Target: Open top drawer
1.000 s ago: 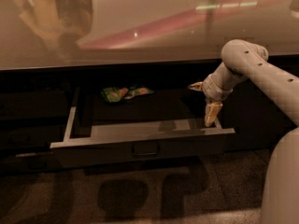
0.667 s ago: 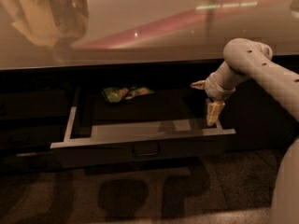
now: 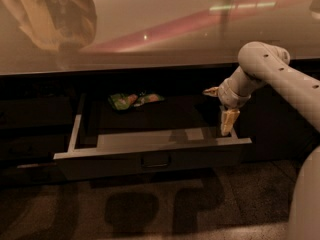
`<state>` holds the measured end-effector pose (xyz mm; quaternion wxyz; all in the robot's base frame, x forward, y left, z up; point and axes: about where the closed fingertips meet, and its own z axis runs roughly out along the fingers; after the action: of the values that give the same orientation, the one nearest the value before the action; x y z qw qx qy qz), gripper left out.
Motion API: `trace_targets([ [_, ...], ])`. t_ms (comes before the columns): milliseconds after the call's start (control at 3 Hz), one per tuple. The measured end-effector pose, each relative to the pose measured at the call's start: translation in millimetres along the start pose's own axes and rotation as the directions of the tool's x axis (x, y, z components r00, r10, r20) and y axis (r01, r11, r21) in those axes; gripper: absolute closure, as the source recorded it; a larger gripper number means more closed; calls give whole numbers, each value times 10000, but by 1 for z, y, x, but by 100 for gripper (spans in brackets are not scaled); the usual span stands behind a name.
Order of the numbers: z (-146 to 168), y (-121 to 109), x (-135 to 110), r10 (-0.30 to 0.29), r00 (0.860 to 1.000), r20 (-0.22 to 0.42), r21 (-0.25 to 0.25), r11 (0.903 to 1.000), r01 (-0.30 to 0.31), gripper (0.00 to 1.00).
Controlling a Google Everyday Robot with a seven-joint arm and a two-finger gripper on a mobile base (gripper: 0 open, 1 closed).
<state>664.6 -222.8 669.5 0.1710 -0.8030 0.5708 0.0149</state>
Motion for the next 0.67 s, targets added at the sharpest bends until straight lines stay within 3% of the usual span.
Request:
trace_targets([
  [333,-33,10,-18,-847,9964,55,1090,9905,836,0],
  [667,-35,49,-32,-1300,9907,396,1558,9802,1224,0],
])
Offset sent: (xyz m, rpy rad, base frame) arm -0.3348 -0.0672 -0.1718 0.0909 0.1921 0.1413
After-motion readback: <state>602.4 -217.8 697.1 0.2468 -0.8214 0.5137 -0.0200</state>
